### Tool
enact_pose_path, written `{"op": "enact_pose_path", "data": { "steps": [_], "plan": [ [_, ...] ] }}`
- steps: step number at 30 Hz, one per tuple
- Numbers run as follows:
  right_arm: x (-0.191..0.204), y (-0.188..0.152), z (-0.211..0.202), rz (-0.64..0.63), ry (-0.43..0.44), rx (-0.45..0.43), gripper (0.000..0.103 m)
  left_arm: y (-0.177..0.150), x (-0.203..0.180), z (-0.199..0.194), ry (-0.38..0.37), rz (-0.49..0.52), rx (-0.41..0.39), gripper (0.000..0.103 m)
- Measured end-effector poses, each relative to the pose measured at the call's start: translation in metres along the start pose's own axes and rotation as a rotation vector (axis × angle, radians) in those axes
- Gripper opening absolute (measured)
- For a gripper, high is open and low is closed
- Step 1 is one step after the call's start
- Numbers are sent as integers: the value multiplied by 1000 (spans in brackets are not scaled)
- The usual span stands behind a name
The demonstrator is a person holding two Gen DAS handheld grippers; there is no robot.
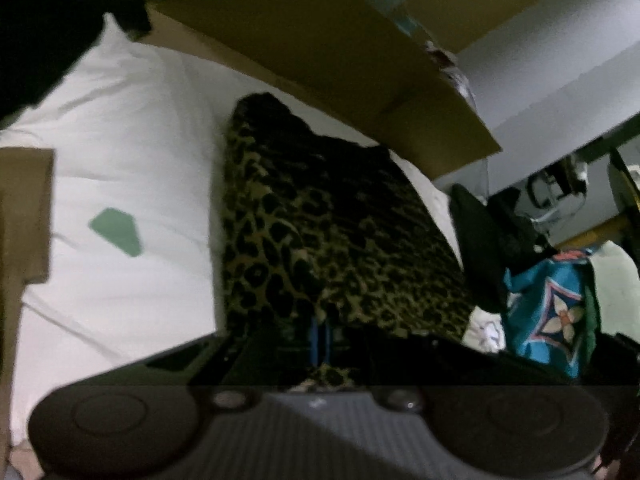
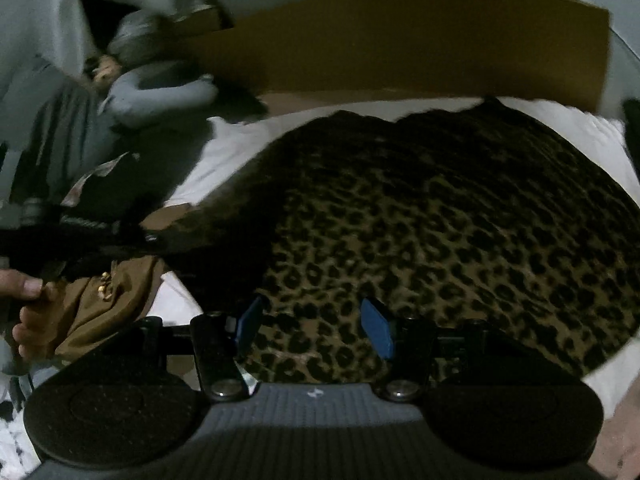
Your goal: Fold clothes
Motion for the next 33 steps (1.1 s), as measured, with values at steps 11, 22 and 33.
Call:
{"op": "enact_pose_path", "data": {
  "steps": [11,22,33],
  "plan": [
    [27,1,38,-54,51,41,59,1,-35,17,-71,-2,31,3],
    [35,8,65,-52,25,26,57,6,-48,29,-115,-24,47,3],
    [35,12,73,-49,-28,-10,21,4,-54,22,-141,-49,42,4]
  ]
}}
Point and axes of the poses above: each gripper's, at about its wrist camera, not at the fingertips, and z roughly the way its jaws point, x to its left, y to its top, the point moved 5 cm from there along z, roughly the way its jaws point, and after that the axes turned 2 degrees about y, right-handed, at the moved point
